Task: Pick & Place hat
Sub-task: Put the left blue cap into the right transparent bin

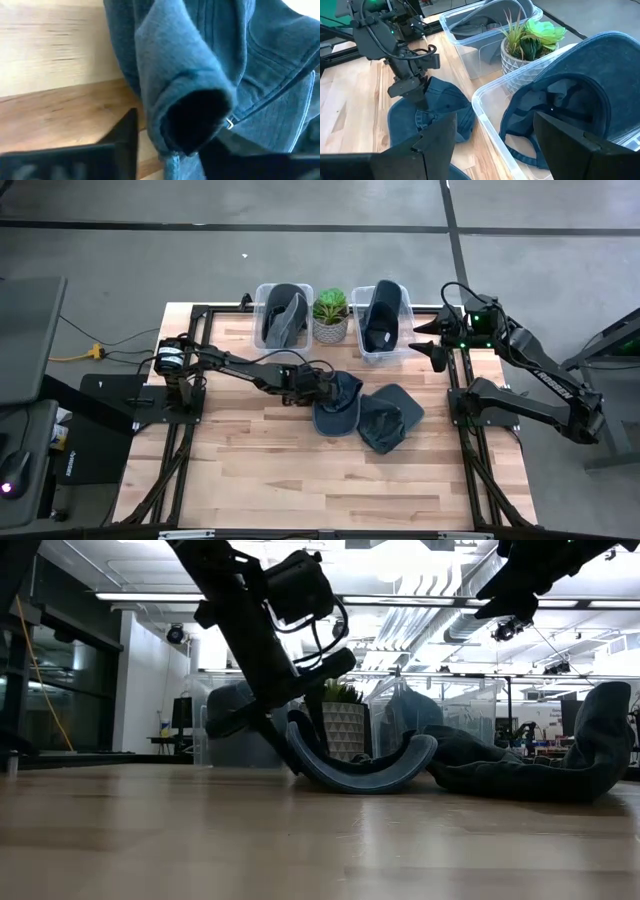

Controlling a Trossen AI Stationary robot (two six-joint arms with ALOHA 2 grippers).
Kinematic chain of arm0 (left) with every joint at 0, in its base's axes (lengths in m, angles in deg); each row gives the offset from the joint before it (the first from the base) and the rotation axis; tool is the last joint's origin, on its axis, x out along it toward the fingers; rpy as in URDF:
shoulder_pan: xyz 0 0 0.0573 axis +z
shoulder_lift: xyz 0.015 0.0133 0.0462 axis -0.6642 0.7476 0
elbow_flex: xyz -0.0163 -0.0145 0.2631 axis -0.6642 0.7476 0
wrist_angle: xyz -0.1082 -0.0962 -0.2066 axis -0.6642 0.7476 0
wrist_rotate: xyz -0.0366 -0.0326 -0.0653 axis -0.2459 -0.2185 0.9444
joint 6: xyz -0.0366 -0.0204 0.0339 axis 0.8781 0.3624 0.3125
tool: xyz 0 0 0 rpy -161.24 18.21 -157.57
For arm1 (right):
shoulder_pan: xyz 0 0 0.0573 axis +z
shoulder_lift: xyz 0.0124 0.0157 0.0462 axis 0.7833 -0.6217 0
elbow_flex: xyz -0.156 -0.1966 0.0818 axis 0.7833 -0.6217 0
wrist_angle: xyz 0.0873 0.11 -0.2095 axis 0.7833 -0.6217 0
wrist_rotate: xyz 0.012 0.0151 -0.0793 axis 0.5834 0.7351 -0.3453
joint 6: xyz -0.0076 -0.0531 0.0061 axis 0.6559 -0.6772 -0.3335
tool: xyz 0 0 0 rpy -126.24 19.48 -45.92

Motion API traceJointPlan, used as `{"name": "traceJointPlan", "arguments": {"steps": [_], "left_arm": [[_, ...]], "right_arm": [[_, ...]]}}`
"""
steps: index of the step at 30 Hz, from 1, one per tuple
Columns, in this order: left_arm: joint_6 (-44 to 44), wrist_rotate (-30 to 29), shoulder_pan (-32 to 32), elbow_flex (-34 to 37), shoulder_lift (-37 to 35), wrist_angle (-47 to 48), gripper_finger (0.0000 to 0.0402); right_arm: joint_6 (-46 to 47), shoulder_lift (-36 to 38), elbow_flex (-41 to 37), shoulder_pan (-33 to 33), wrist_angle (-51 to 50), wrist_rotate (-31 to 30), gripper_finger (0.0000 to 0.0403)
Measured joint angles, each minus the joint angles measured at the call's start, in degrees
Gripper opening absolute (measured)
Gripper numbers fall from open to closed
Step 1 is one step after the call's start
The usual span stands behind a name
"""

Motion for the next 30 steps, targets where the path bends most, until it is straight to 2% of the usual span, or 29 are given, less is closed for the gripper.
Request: {"name": "traceJointPlan", "arguments": {"steps": [4,5,11,22,30], "left_arm": [[-2.95,0.65,-0.02,0.00,0.00,-0.10,0.0028],[-3.76,0.78,-0.01,0.00,0.00,-0.20,0.0014],[-5.53,0.69,-0.02,0.00,0.00,-0.31,0.0002],[-7.86,-1.37,-0.09,0.02,-3.88,3.06,0.0000],[-13.00,0.50,-1.21,0.03,-6.73,4.42,0.0000]], "right_arm": [[0.53,0.00,0.00,0.00,0.01,0.00,0.0259],[0.75,0.00,0.00,-0.01,0.02,0.00,0.0259],[1.75,0.00,0.00,-0.02,0.00,0.47,0.0259],[3.62,0.00,0.00,0.33,-2.87,7.10,0.0259],[0.56,-0.37,-0.22,7.48,-4.48,9.31,0.0259]]}}
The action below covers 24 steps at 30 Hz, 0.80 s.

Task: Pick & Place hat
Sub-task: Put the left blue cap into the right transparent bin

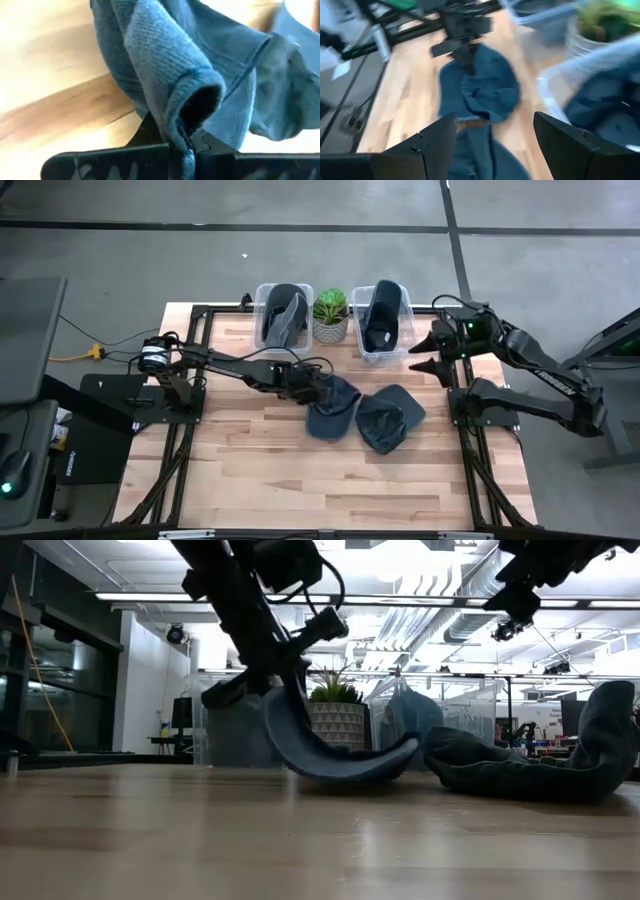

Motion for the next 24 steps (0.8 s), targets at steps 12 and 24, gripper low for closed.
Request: {"name": "traceJointPlan", "arguments": {"steps": [12,24], "left_arm": [[-12.57,4.85,0.04,-4.45,-0.03,0.02,0.0000],[-25.77,9.12,-1.49,-12.37,-0.03,8.93,0.0000]], "right_arm": [[-9.00,-10.35,0.00,11.97,9.21,-1.28,0.0259],[-20.47,-25.33,0.00,19.12,26.88,-3.81,0.0259]]}}
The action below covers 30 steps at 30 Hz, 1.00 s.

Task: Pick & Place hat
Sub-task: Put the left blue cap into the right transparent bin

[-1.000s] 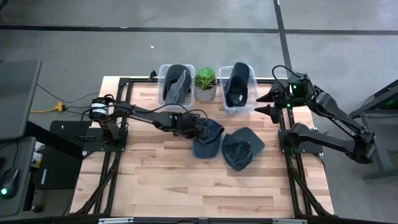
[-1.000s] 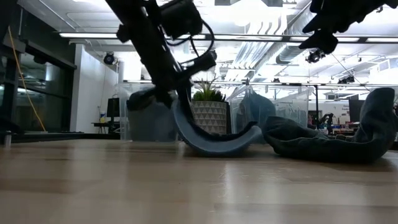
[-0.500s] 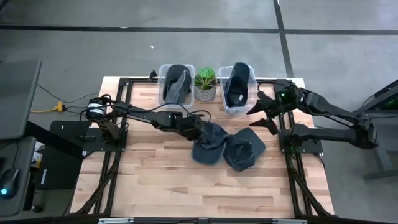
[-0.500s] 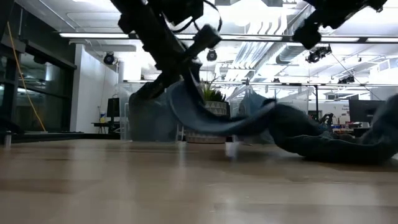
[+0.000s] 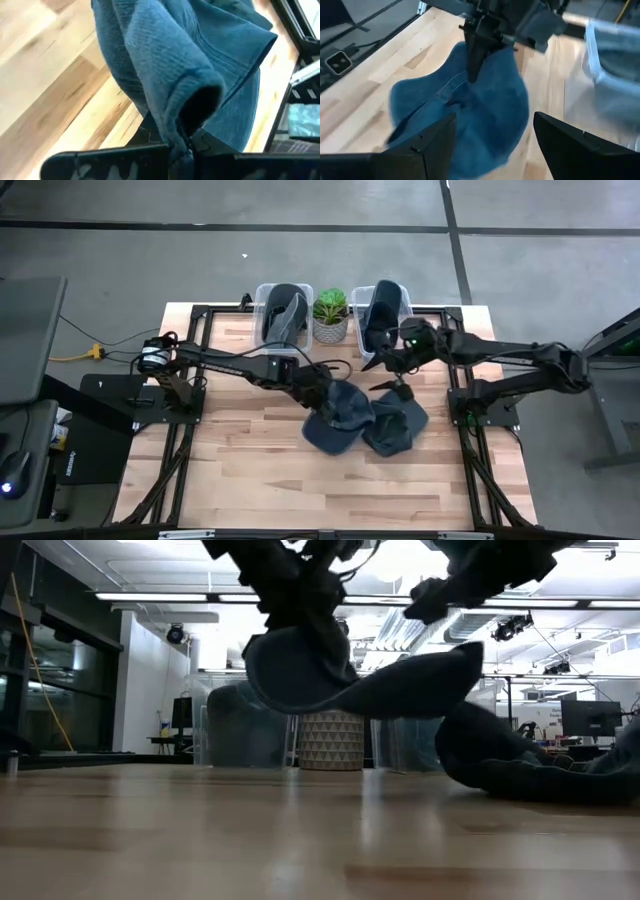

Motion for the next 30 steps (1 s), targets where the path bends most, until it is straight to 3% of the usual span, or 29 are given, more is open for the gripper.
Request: {"name": "traceJointPlan", "arguments": {"steps": [5,9,14,30], "left_arm": [[-3.26,-0.02,0.01,-1.41,-0.01,-0.18,0.0000],[-7.02,0.07,0.06,-1.41,0.01,-0.79,0.0000],[-10.44,3.01,0.02,-1.41,0.01,-0.73,0.0000],[-13.75,4.13,0.04,-1.41,0.01,-5.49,0.0000]], "right_arm": [[-2.54,-3.64,0.00,1.76,5.99,-1.43,0.0259],[-2.54,-5.08,0.00,2.85,8.16,1.37,0.0259],[-2.41,-6.56,0.00,3.32,10.48,1.34,0.0259],[-0.62,-12.85,0.02,3.38,13.61,1.64,0.0259]]}}
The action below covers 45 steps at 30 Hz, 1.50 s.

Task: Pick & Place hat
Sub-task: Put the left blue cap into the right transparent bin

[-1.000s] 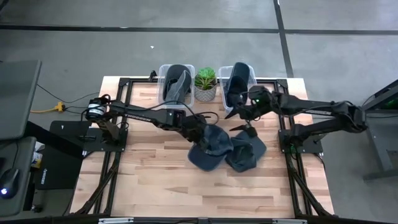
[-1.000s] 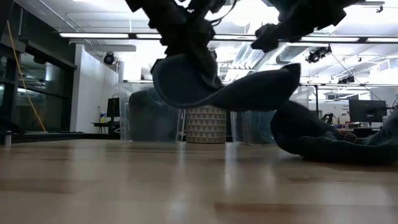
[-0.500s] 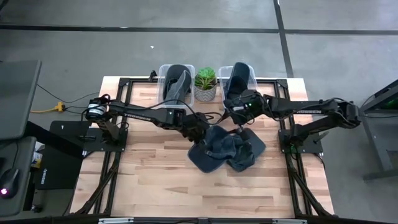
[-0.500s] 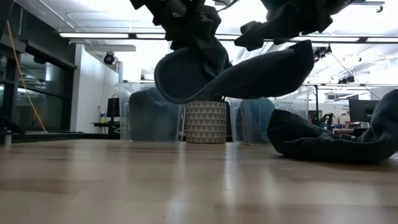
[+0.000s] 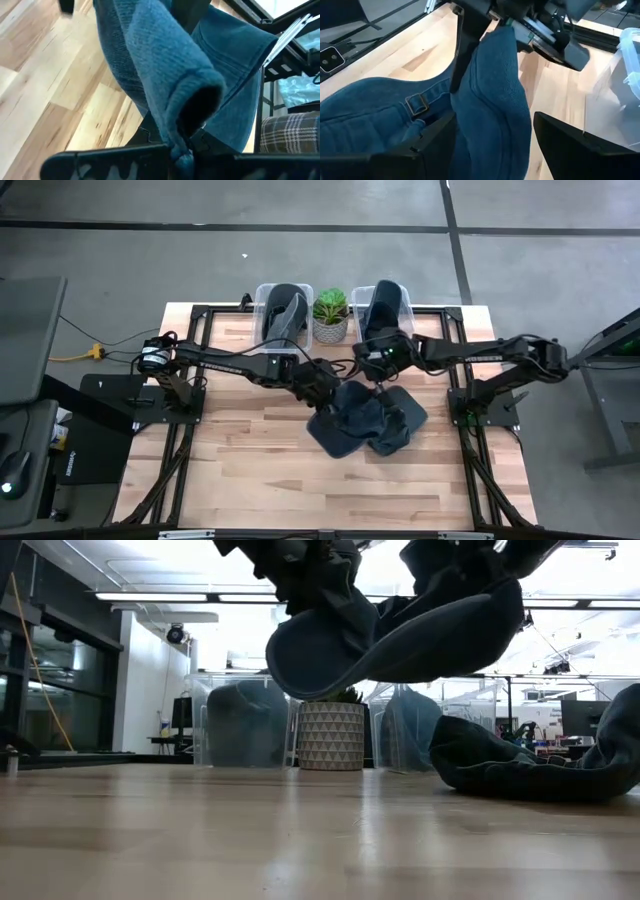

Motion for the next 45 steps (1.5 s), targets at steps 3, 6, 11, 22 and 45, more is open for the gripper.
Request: {"name": "traceJointPlan", "arguments": {"steps": [3,6,11,22,45], "left_arm": [[-0.03,0.11,0.00,0.00,-0.01,-1.64,0.0000],[-0.48,0.11,0.00,0.00,0.00,-2.46,0.0000],[-0.59,0.13,0.00,0.00,0.00,-2.15,0.0000],[-1.02,0.17,0.00,0.00,0.00,-2.24,0.0000],[-0.51,3.37,3.52,-0.09,-3.47,4.86,0.0178]], "right_arm": [[2.16,-1.54,0.01,0.28,1.35,1.72,0.0259],[4.55,-2.93,0.01,0.69,3.14,3.86,0.0259],[5.22,-3.48,0.01,1.10,3.09,4.11,0.0250],[6.19,-3.48,0.01,1.14,3.11,4.98,0.0076],[10.88,-2.83,0.01,1.10,-3.23,-0.65,0.0001]]}}
